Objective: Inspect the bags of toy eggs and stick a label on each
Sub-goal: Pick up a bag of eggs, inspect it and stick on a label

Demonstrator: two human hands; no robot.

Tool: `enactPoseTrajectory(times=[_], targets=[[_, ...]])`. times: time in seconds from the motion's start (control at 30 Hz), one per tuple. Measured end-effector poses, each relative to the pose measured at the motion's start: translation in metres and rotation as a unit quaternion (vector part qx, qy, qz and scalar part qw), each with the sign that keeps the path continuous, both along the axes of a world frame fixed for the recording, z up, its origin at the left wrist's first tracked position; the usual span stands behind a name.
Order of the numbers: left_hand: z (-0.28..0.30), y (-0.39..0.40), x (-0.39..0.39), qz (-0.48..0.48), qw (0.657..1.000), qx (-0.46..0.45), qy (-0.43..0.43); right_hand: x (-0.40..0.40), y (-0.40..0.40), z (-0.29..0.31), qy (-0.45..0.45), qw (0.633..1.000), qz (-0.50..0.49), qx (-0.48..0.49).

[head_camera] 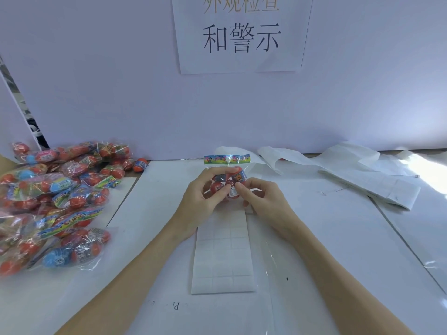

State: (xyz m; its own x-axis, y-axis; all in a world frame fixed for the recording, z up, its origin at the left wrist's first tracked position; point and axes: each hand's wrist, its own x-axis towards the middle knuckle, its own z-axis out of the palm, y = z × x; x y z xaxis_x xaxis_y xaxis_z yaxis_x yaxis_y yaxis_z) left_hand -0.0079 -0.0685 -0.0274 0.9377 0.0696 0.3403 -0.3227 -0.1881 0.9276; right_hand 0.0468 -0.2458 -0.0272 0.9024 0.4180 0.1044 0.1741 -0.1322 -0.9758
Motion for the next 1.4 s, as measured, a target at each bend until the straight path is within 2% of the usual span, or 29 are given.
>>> enactPoseTrajectory(times=[0.2, 0.47, 0.57, 0.63, 0.7, 0.73, 0.8, 0.83, 0.87, 0.9, 0.93, 0.97, 1.0, 1.03, 1.13, 1.23, 1.33, 1.4], targets=[[-0.001, -0.004, 0.001, 0.023, 0.999, 0.011, -0.031, 0.002, -0.003, 0.000, -0.007, 1.000, 0.014, -0.013], [0.002, -0.003, 0.000, 0.028, 0.999, -0.022, -0.008, -0.001, -0.002, 0.004, 0.018, 0.999, 0.026, -0.008], [0.010, -0.006, -0.004, 0.056, 0.998, -0.026, -0.010, 0.000, -0.006, 0.009, 0.064, 0.998, 0.016, 0.014], [0.017, 0.001, -0.003, 0.116, 0.993, -0.025, -0.024, 0.001, -0.008, 0.015, 0.100, 0.994, -0.022, 0.037], [0.023, 0.021, -0.002, 0.222, 0.974, -0.021, -0.041, 0.001, -0.013, 0.023, 0.115, 0.991, -0.048, 0.054], [0.024, 0.036, -0.003, 0.294, 0.955, 0.019, -0.042, 0.001, -0.016, 0.030, 0.119, 0.989, -0.056, 0.065], [0.018, 0.069, -0.007, 0.417, 0.887, 0.198, -0.012, -0.001, -0.028, 0.049, 0.121, 0.983, -0.045, 0.128], [0.012, 0.084, -0.010, 0.452, 0.839, 0.302, 0.031, -0.002, -0.037, 0.059, 0.126, 0.969, -0.003, 0.210], [0.007, 0.098, -0.013, 0.471, 0.791, 0.381, 0.091, -0.004, -0.046, 0.071, 0.146, 0.928, 0.081, 0.332], [0.003, 0.108, -0.016, 0.477, 0.752, 0.429, 0.157, -0.009, -0.054, 0.081, 0.180, 0.845, 0.197, 0.464], [0.001, 0.115, -0.018, 0.474, 0.726, 0.450, 0.212, -0.014, -0.060, 0.088, 0.209, 0.746, 0.310, 0.551], [0.000, 0.119, -0.018, 0.469, 0.713, 0.457, 0.250, -0.016, -0.064, 0.092, 0.227, 0.666, 0.395, 0.590], [0.000, 0.122, -0.018, 0.462, 0.704, 0.463, 0.277, -0.016, -0.065, 0.094, 0.234, 0.634, 0.434, 0.596], [-0.001, 0.124, -0.017, 0.453, 0.696, 0.473, 0.294, -0.017, -0.064, 0.092, 0.236, 0.628, 0.454, 0.586], [-0.005, 0.124, -0.015, 0.441, 0.665, 0.512, 0.318, -0.015, -0.056, 0.073, 0.264, 0.665, 0.449, 0.535], [-0.007, 0.126, -0.014, 0.463, 0.647, 0.526, 0.300, -0.011, -0.044, 0.055, 0.326, 0.708, 0.390, 0.489], [-0.005, 0.124, -0.015, 0.499, 0.646, 0.527, 0.236, -0.005, -0.035, 0.038, 0.274, 0.832, 0.282, 0.391], [0.000, 0.122, -0.015, 0.510, 0.662, 0.519, 0.181, -0.003, -0.030, 0.030, 0.266, 0.865, 0.250, 0.345]])
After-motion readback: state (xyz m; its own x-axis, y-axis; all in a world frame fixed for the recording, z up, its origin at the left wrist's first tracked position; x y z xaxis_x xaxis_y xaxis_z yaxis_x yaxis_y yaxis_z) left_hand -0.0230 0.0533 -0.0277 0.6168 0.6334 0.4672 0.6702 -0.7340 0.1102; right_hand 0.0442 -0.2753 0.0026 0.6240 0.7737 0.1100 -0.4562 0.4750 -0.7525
